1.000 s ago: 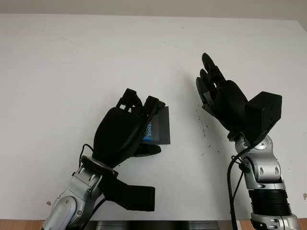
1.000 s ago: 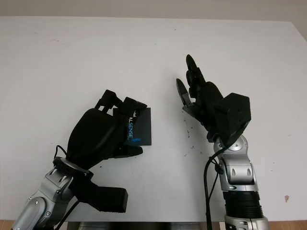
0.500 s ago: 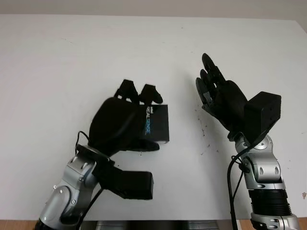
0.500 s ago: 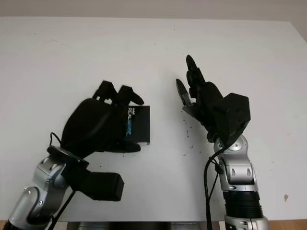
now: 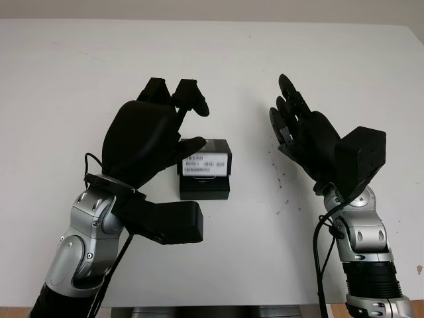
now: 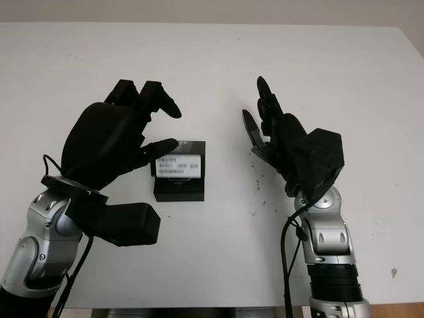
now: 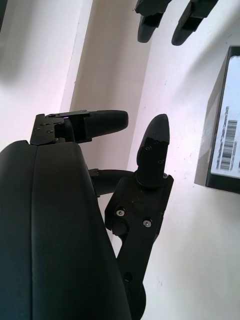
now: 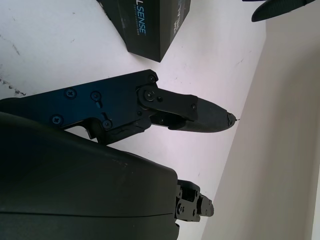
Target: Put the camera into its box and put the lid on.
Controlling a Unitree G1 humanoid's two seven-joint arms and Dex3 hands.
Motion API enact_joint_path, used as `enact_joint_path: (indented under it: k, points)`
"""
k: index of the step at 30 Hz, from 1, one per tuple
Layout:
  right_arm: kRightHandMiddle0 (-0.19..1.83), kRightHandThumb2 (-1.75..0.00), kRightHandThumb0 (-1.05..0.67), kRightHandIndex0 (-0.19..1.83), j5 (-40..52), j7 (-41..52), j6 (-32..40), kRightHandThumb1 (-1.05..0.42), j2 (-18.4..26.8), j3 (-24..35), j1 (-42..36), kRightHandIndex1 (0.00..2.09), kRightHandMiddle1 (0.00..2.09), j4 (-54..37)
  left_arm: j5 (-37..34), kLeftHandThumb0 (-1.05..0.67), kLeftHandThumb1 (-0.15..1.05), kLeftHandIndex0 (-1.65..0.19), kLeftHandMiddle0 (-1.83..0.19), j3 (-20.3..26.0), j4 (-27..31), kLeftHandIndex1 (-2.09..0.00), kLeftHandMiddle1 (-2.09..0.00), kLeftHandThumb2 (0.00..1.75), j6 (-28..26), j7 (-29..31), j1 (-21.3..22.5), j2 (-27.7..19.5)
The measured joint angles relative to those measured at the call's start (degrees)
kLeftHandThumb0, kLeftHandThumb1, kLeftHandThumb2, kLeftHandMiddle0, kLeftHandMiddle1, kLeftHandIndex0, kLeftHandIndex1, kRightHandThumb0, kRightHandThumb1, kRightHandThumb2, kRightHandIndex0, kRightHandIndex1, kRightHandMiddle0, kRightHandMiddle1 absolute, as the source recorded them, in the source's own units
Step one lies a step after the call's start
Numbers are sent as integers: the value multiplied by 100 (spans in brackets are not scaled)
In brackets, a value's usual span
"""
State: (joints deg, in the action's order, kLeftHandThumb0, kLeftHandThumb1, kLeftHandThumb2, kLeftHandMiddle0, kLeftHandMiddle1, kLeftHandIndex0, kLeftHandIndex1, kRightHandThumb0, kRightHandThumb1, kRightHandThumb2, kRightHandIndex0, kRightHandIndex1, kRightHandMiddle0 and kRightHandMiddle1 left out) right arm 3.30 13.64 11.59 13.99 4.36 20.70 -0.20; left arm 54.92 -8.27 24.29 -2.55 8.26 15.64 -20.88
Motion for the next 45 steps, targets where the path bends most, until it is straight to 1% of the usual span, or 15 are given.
enact_joint_path:
  k: [7, 11, 13, 15, 16, 18, 19, 21, 23, 27, 29, 31, 37, 41, 45]
  points:
    - [-9, -56, -65, -10, -17, 5, 38, -105, 6, -4, 0, 6, 6, -2, 3, -37, 105, 5, -2, 0, 1, -153, -180, 20, 15, -34, -1, -6]
    - [-9, -56, -63, -11, -10, 9, 40, -105, 6, -3, 0, 5, 5, -2, -70, -42, 105, 11, 9, 10, 23, -156, -187, 22, 28, 7, -1, -17]
    - [-10, -56, -64, -11, 4, 21, 40, -105, 5, -2, 0, 5, 5, -2, -317, -57, 105, 18, 17, 58, 115, -139, -167, 27, -71, 250, 8, -11]
    - [-10, -56, -64, -11, 7, 30, 39, -105, 6, -2, 0, 5, 5, -2, -715, -70, 105, 19, 16, 177, 224, -95, -107, 30, -378, 725, 116, 7]
    - [-10, -57, -64, -11, 3, 33, 39, -105, 9, -3, 0, 5, 5, -2, -1029, -75, 105, 15, 6, 285, 257, -64, -60, 30, -513, 964, 208, 6]
    - [-10, -57, -65, -11, -14, 33, 40, -105, 18, -8, 0, 5, 5, -3, -1707, -77, 105, 15, 2, 528, 271, -26, -16, 27, -642, 1325, 421, -37]
    - [-10, -57, -65, -11, -21, 33, 39, -105, 24, -13, 0, 5, 5, -2, -2150, -76, 105, 16, 5, 689, 229, -19, -9, 24, -654, 1484, 558, -91]
    - [-10, -57, -65, -11, -22, 35, 39, -105, 27, -18, 0, 5, 5, -2, -2989, -83, 105, 19, 15, 999, -6, -5, -2, 22, -714, 1805, 913, -208]
    - [-10, -56, -65, -11, -13, 37, 48, -105, 27, -20, 0, 5, 5, -4, -3660, -91, 105, 19, 18, 1168, -418, -1, -1, 23, -822, 2212, 1299, -421]
    - [-9, -55, -65, -10, -17, 21, 85, -105, 29, -41, 1, 6, 6, -12, -4424, -103, 105, 19, 19, 1119, -1496, 0, 0, 22, -906, 2969, 1977, -867]
    - [-9, -55, -64, -10, -15, 7, 84, -105, 29, -41, 0, 6, 6, -14, -4531, -104, 105, 19, 19, 944, -2044, 0, 0, 24, -855, 3363, 2327, -1137]
    - [-9, -56, -65, -10, -34, -10, 85, -105, 31, -49, 0, 6, 6, -20, -4670, -105, 105, 19, 19, 790, -2538, 0, 0, 19, -837, 3746, 2654, -1312]
    - [-9, -57, -63, -11, -8, 7, 82, -105, 38, -51, -5, 5, 5, -46, -4769, -105, 105, 19, 19, 272, -3731, 0, 0, 17, -617, 4485, 3340, -1530]
    - [-9, -56, -64, -10, -10, -32, 92, -105, 37, -54, -4, 6, 5, -49, -4551, -105, 104, 19, 19, -142, -4078, 0, 0, 10, -723, 4801, 3671, -1548]
    - [-10, -57, -62, -11, 13, -26, 65, -105, 36, -53, -5, 5, 5, -49, -4034, -105, 105, 19, 19, -556, -4161, 0, 0, 16, -697, 4826, 3924, -1582]
